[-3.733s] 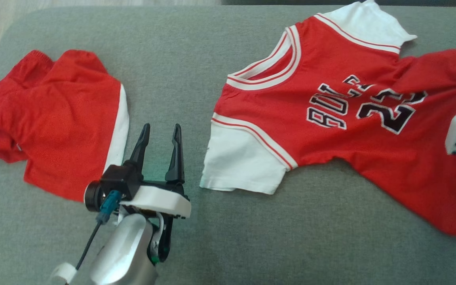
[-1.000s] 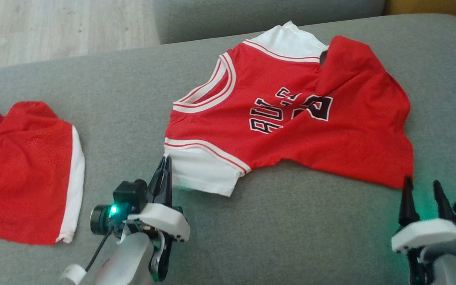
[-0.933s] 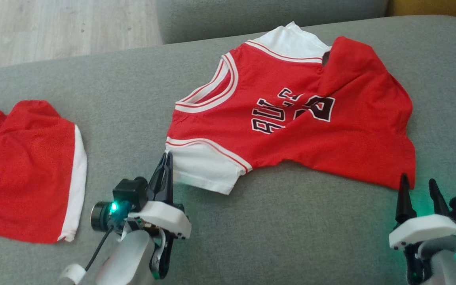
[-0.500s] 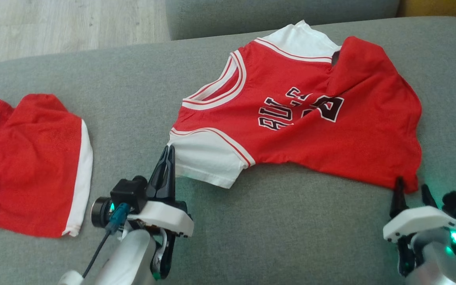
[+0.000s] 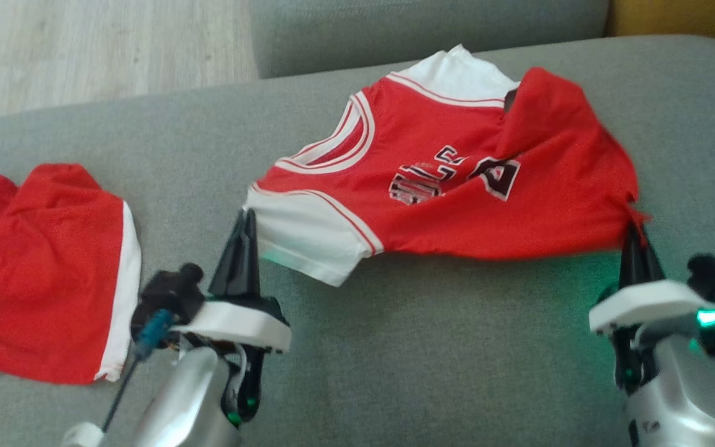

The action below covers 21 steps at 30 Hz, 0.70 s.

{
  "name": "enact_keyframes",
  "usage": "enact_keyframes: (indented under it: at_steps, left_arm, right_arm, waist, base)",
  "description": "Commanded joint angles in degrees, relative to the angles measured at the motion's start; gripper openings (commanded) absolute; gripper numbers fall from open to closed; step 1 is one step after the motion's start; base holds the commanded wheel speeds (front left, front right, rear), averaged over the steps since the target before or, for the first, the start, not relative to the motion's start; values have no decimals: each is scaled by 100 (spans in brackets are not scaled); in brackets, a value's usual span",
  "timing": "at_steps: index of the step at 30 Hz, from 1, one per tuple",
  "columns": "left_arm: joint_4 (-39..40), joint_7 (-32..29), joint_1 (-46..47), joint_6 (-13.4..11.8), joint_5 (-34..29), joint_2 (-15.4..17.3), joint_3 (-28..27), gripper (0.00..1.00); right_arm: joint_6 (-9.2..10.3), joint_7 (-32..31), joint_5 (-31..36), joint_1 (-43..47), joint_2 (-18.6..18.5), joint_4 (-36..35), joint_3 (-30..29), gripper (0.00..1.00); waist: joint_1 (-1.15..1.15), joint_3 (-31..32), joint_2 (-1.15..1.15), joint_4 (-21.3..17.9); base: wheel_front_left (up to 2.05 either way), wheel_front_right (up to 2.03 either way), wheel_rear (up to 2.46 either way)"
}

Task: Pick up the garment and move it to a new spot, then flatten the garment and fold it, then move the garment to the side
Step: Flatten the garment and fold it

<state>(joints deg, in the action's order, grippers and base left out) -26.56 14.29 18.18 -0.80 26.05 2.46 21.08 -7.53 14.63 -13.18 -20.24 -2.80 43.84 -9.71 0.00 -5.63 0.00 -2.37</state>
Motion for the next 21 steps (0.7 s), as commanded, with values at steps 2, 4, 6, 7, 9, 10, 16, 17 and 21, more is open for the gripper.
enact_keyframes:
  at_steps: [2,4,6,7,9,10,16,17,21]
  left_arm:
    - [344,71,307,84,213,43,-285,0]
    - [404,71,423,113,255,43,-303,0]
    - [487,71,685,135,374,43,-393,0]
    - [542,71,829,127,458,43,-473,0]
    - [692,71,1103,124,731,43,-628,0]
    - [788,71,1238,116,860,43,-684,0]
    - [1571,71,1837,56,1208,42,-929,0]
    - [1727,71,1880,30,1235,42,-954,0]
    - [2476,-33,1966,-91,1229,81,-973,0]
  right_arm:
    - [4,35,-30,-39,-8,-711,300,0]
    - [4,36,-29,-35,-8,-965,334,0]
    - [4,36,15,-51,-54,-1418,399,0]
    - [4,34,40,-81,-117,-1623,461,0]
    - [4,-34,49,-159,-276,-2016,613,0]
    - [4,-107,40,-198,-368,-2226,690,0]
    - [4,-629,-61,-343,-905,-3516,977,0]
    - [4,-724,-82,-335,-969,-3732,984,0]
    - [4,-1146,-196,-188,-1100,-4623,892,0]
  waist:
    - [0,157,0,-17]
    - [0,208,0,-8]
    - [0,327,0,-1]
    - [0,390,0,-5]
    - [0,533,0,-10]
    - [0,579,0,-12]
    - [0,829,0,-49]
    - [0,859,0,-54]
    - [0,910,0,-60]
  base:
    - [0,0,0]
    - [0,0,0]
    - [0,0,0]
    - [0,0,0]
    - [0,0,0]
    - [0,0,0]
    - [0,0,0]
    - [0,0,0]
    - [0,0,0]
